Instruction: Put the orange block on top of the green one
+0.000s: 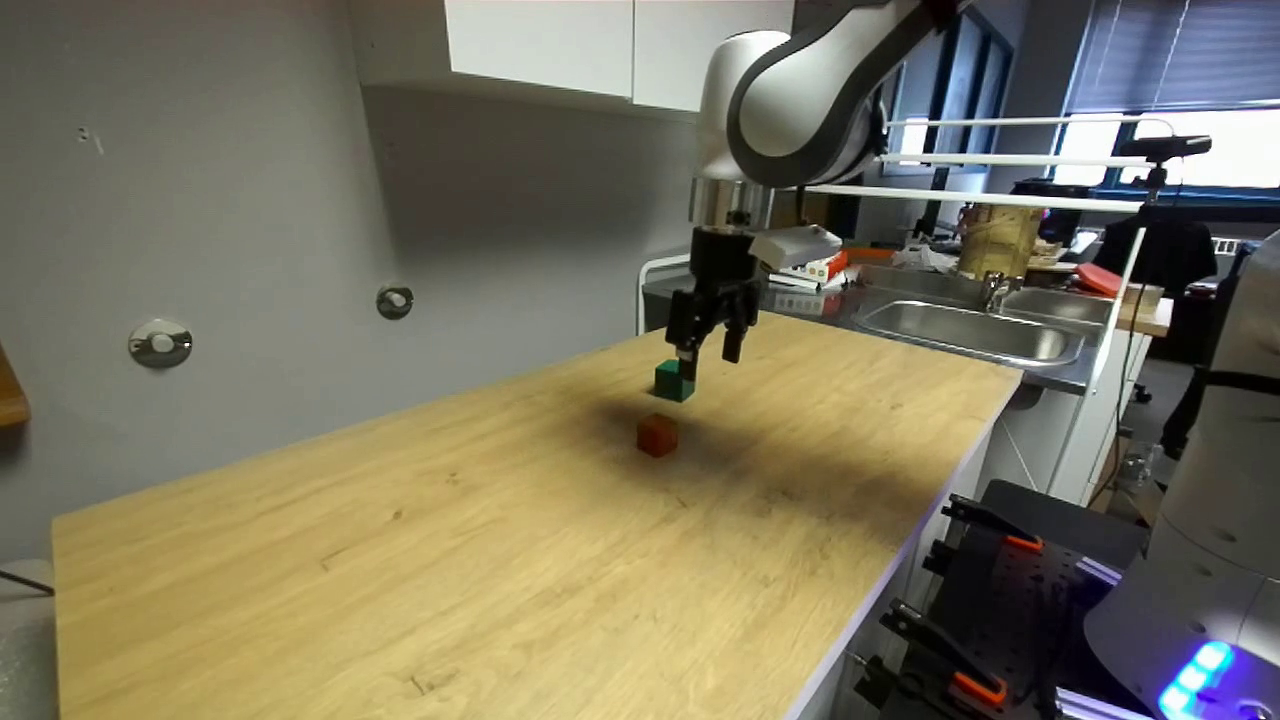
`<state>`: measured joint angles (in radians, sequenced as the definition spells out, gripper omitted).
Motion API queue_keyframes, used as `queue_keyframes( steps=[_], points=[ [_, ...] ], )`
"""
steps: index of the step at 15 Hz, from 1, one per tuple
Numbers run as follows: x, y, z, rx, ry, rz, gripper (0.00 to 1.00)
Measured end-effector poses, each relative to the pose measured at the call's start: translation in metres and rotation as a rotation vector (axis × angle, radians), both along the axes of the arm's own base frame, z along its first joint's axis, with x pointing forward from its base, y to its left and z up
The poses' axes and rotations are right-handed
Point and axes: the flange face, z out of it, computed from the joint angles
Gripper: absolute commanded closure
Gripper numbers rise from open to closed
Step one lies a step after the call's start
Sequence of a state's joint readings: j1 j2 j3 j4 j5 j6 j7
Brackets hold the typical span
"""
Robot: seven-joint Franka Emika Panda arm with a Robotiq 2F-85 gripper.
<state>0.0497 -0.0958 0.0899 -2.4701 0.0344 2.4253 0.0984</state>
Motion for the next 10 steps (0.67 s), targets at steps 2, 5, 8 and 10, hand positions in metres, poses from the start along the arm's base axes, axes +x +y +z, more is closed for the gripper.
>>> queue_keyframes(
  steps=[2,5,8,10],
  points=[
    [0.023,0.011,-0.017,0.004,0.034,0.016,0.00],
    [0.052,0.021,-0.041,0.009,0.088,0.025,0.00],
    [0.075,0.025,-0.067,0.011,0.152,0.027,0.25],
    [0.087,0.027,-0.083,0.010,0.194,0.025,0.33]
  ],
)
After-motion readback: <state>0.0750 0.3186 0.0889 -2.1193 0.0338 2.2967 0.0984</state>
